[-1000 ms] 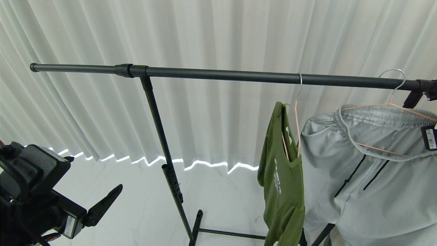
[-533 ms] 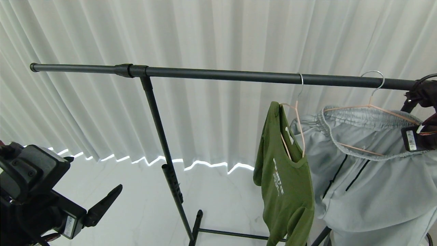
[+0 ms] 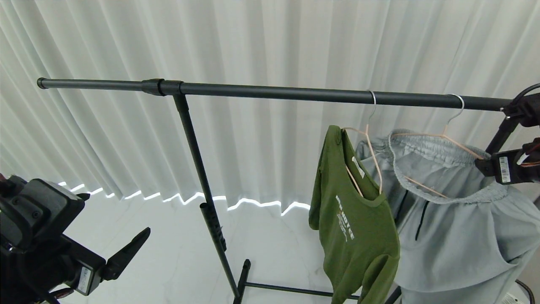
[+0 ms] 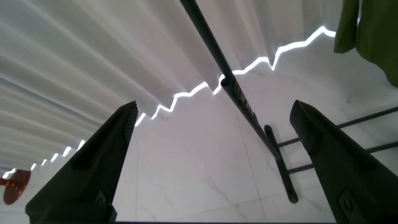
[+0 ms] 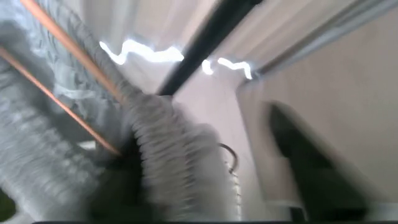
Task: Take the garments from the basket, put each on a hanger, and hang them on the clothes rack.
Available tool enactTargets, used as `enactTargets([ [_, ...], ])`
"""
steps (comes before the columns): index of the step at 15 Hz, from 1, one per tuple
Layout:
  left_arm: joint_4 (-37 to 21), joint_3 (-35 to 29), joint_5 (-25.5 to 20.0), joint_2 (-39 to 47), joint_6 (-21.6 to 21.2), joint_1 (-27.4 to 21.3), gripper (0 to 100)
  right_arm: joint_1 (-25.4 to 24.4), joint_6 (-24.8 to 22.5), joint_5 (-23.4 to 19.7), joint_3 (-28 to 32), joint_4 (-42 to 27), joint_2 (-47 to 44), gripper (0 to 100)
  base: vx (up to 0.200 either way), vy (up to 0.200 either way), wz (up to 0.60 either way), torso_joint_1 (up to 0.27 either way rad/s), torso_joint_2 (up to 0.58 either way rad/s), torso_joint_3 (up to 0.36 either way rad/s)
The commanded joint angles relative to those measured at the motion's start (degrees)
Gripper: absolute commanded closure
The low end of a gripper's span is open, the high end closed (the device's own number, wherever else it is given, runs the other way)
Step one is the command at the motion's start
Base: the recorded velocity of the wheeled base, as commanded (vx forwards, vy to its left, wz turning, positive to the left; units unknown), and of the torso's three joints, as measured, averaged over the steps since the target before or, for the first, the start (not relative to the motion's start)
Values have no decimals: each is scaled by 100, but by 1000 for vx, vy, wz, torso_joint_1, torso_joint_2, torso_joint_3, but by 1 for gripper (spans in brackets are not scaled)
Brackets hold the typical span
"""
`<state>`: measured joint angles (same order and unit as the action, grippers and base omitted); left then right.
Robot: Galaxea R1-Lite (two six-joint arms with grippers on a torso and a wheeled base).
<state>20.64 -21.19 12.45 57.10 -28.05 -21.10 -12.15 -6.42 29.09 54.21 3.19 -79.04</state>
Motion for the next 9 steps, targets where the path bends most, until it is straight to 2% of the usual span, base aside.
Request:
enactTargets([
  [1,2,1,3,-6,1,10,0,-375,133,1,-42,6,425,0,0,0,0,0,0,0],
  [3,2,45,293,-94,1,150,0,-727,98,-8,-385,23,1269,0,0,0,0,0,0,0],
  [7,-7,264,381,-560,-7,713,0,-745,-184,-52,-1413,-12,2939,0,0,0,0,0,0,0],
  [9,-7,466,381,-964,-271,1012,0,-736,-351,-70,-1923,-47,3686,0,0,0,0,0,0,0],
])
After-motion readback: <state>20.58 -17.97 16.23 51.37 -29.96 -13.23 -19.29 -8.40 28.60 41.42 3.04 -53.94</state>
